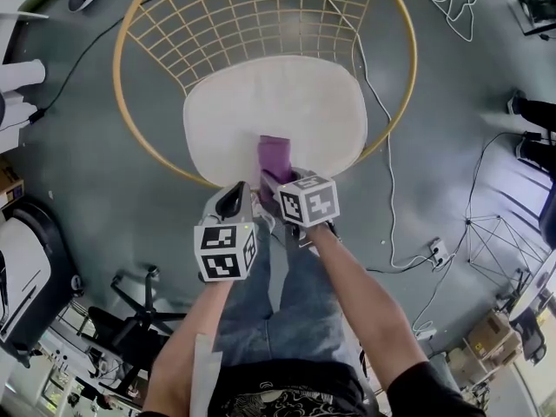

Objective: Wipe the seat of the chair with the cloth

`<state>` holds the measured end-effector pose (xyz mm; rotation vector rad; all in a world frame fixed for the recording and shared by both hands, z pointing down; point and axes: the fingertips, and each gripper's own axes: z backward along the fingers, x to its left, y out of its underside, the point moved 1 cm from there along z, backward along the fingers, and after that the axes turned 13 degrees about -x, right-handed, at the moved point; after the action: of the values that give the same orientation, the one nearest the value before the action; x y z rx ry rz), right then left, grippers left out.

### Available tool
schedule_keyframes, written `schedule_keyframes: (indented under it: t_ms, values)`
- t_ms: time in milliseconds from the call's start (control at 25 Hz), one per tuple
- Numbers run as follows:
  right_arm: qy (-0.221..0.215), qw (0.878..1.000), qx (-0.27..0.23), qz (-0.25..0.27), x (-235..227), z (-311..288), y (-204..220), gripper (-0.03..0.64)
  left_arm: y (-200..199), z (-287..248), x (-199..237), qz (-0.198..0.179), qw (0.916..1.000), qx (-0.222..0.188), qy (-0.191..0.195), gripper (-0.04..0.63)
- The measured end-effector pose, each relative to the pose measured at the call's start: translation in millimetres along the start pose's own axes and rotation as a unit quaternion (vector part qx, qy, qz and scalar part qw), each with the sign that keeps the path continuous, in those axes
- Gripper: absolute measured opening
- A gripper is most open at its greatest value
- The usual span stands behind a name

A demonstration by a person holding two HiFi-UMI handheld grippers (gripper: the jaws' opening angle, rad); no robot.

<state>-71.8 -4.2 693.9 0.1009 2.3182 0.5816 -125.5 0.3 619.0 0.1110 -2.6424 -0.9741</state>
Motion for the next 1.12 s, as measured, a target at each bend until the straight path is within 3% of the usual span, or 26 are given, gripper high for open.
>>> schedule_keyframes:
  t_ms: [640,1120]
  values:
    - [0.039,0.999,-0.018,-0.005,-96,80,-33,0.061,-13,-47,-93,-0.015,0.9996,0.004,0.023,0.002]
    - [0.081,0.995,-0.054,-0.025,-124,116,-68,0.061,-31,-50,-113,-0.02,0.9993,-0.005,0.032,0.002]
